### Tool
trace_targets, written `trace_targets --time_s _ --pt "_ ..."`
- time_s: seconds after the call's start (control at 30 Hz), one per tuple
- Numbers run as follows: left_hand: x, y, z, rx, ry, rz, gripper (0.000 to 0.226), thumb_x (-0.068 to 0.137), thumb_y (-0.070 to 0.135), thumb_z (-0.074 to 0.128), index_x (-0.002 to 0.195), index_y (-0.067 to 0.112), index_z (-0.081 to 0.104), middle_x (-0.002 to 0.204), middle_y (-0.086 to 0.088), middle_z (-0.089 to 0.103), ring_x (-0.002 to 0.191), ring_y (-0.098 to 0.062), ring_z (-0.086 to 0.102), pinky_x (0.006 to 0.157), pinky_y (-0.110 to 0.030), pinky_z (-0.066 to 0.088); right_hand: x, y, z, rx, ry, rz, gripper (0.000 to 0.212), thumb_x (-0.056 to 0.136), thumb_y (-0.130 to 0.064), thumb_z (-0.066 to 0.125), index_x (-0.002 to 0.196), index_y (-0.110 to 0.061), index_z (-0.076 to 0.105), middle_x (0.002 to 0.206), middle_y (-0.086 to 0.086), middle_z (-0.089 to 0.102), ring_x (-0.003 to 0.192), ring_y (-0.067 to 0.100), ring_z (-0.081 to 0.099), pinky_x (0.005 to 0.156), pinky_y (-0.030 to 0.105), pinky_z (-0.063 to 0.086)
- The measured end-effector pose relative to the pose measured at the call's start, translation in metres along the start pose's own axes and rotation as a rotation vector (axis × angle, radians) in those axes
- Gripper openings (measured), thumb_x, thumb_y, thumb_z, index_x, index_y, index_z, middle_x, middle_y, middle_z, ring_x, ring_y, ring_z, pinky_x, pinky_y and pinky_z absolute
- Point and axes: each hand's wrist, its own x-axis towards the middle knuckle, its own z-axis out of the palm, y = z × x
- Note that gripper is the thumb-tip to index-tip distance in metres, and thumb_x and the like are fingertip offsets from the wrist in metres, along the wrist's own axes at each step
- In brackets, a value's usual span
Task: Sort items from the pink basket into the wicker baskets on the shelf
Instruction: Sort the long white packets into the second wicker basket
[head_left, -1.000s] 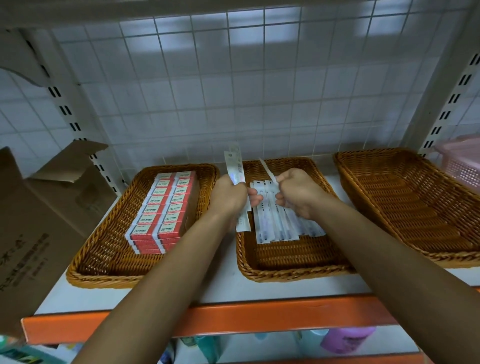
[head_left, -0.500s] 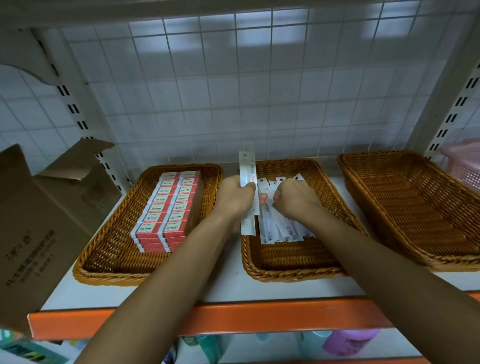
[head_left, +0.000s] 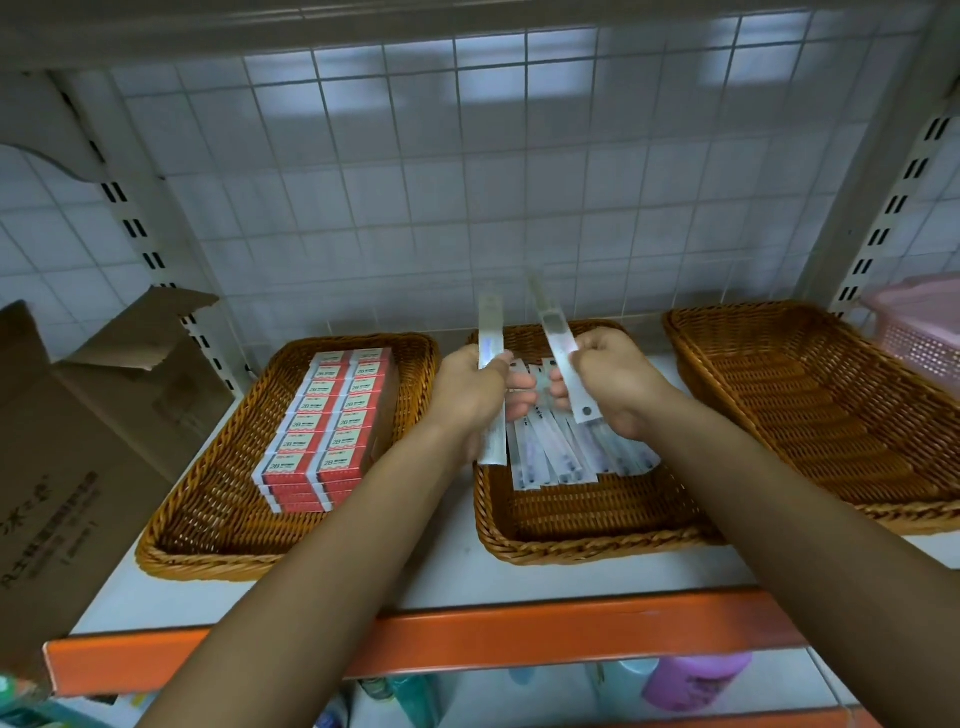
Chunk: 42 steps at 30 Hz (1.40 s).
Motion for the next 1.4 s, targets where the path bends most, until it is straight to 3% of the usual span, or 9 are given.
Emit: trace_targets --time_s 0.1,0.37,0.63,0.73,0.8,0.93,1.1,1.23,1.4 --pt "0.000 0.004 0.004 -0.074 -0.019 -0.101 0.023 0.103 0.020 0.038 0.112 0.008 0.054 0.074 -0.006 0.054 0.055 -0.011 0.054 0.045 -0.017 0.049 0.005 0.006 -0.004 -0.078 0.069 0.024 0.024 0.096 -0.013 0.044 0.119 -0.019 0.040 0.084 0.011 0.050 0.058 0.016 0.047 0.045 0.028 0.039" --pt "0.001 0.005 0.009 -0.161 -0.118 -0.168 0.023 0.099 0.001 0.035 0.109 0.000 0.056 0.112 -0.021 0.056 0.079 -0.021 0.064 0.063 -0.028 0.059 0.004 0.013 -0.017 -0.152 0.112 0.017 0.006 0.093 -0.007 0.049 0.095 -0.012 0.051 0.079 0.007 0.050 0.059 0.016 0.047 0.049 0.026 0.043" --pt "0.013 0.001 0.019 -0.013 -0.055 -0.103 0.018 0.102 0.016 0.037 0.112 0.011 0.051 0.076 -0.004 0.054 0.060 -0.011 0.050 0.051 -0.020 0.049 0.000 0.008 -0.028 -0.146 0.164 -0.099 0.029 0.097 -0.005 0.034 0.116 -0.024 0.044 0.084 0.011 0.066 0.065 0.017 0.059 0.053 0.026 0.048" --pt "0.020 0.002 0.025 -0.011 -0.011 -0.179 0.022 0.100 0.030 0.039 0.104 0.013 0.053 0.075 -0.002 0.042 0.062 -0.010 0.042 0.050 -0.019 0.046 -0.002 0.006 -0.032 -0.178 0.167 -0.153 0.037 0.095 0.000 0.031 0.117 -0.023 0.050 0.087 0.011 0.065 0.064 0.017 0.061 0.053 0.026 0.049" --pt "0.023 0.001 0.029 -0.003 -0.025 -0.202 0.018 0.099 0.018 0.038 0.103 0.008 0.053 0.079 -0.003 0.043 0.065 -0.011 0.045 0.058 -0.022 0.051 -0.002 0.008 -0.035 -0.162 0.165 -0.142 0.034 0.094 0.002 0.033 0.111 -0.017 0.056 0.089 0.010 0.064 0.064 0.016 0.060 0.055 0.026 0.050" --pt "0.031 -0.005 0.037 0.188 -0.103 -0.161 0.016 0.092 -0.002 0.044 0.086 0.002 0.058 0.092 -0.016 0.058 0.073 -0.025 0.059 0.077 -0.038 0.053 -0.003 0.012 -0.042 -0.203 0.151 -0.139 0.025 0.092 -0.005 0.054 0.117 -0.008 0.058 0.094 0.007 0.060 0.072 0.015 0.061 0.066 0.031 0.056" --pt "0.040 -0.015 0.040 0.424 -0.076 -0.080 0.012 0.087 0.016 0.065 0.078 0.008 0.061 0.069 -0.010 0.059 0.052 -0.021 0.054 0.050 -0.022 0.041 -0.010 0.010 -0.051 -0.296 -0.015 -0.185 0.068 0.081 -0.034 0.071 0.138 -0.013 0.040 0.111 0.002 0.059 0.100 0.014 0.059 0.083 0.033 0.055" --pt "0.041 -0.018 0.039 0.849 -0.044 0.063 0.026 0.081 0.030 0.072 0.090 0.007 0.066 0.092 -0.011 0.068 0.090 -0.030 0.066 0.071 -0.031 0.052 -0.013 0.008 -0.058 -0.343 -0.112 -0.225 0.086 0.071 -0.035 0.079 0.142 -0.014 0.035 0.123 0.000 0.056 0.112 0.014 0.056 0.098 0.036 0.048" --pt "0.034 -0.018 0.039 1.158 0.008 0.291 0.057 0.080 0.037 0.072 0.122 0.006 0.048 0.122 -0.013 0.053 0.111 -0.030 0.053 0.079 -0.032 0.042 -0.012 0.007 -0.057 -0.272 -0.046 -0.346 0.038 0.072 -0.029 0.079 0.105 -0.021 0.061 0.083 -0.006 0.061 0.075 0.004 0.058 0.071 0.024 0.048"
